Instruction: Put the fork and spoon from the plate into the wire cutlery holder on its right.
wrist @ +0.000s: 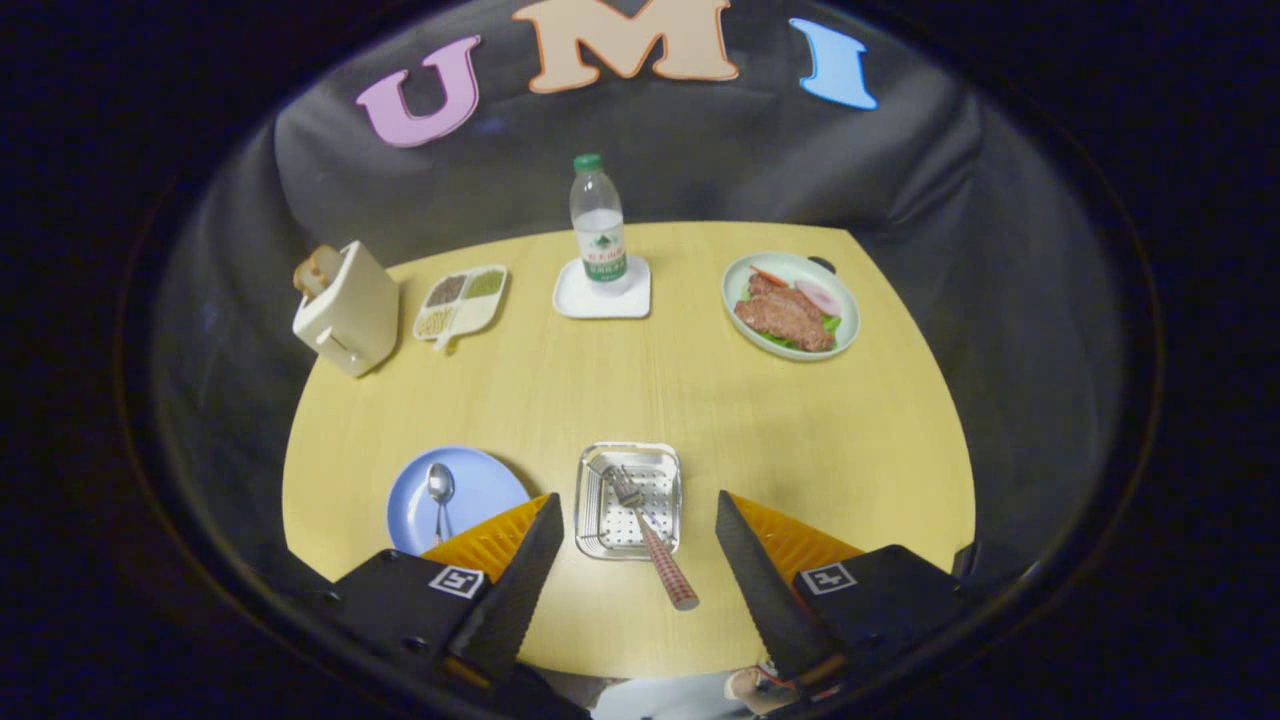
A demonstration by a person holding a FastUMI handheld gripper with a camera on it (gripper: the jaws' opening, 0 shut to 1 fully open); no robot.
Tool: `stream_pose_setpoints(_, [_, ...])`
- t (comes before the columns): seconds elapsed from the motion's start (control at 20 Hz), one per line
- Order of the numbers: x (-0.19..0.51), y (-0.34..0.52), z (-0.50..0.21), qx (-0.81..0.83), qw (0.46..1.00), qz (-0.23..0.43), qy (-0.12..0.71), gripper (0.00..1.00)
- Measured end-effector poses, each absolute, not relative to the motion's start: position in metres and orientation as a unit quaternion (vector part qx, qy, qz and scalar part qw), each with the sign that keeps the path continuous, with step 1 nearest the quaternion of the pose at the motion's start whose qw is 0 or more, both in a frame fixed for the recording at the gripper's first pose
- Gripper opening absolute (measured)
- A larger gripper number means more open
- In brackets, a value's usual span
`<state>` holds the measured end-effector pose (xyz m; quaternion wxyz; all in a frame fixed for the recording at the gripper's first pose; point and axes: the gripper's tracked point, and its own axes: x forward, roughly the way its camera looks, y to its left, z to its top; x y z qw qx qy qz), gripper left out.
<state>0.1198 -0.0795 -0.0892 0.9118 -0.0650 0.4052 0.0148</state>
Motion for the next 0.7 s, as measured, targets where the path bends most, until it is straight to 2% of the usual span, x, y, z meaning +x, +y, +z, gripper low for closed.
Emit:
stream_pose_setpoints(0.35, [0.094,0.015,-0.075,-0.052,0.958,0.079,0.27,0.98])
stream_pose_setpoints(0.7, [0.048,0.073,-0.179,-0.032,0.948,0.109,0.296,0.98])
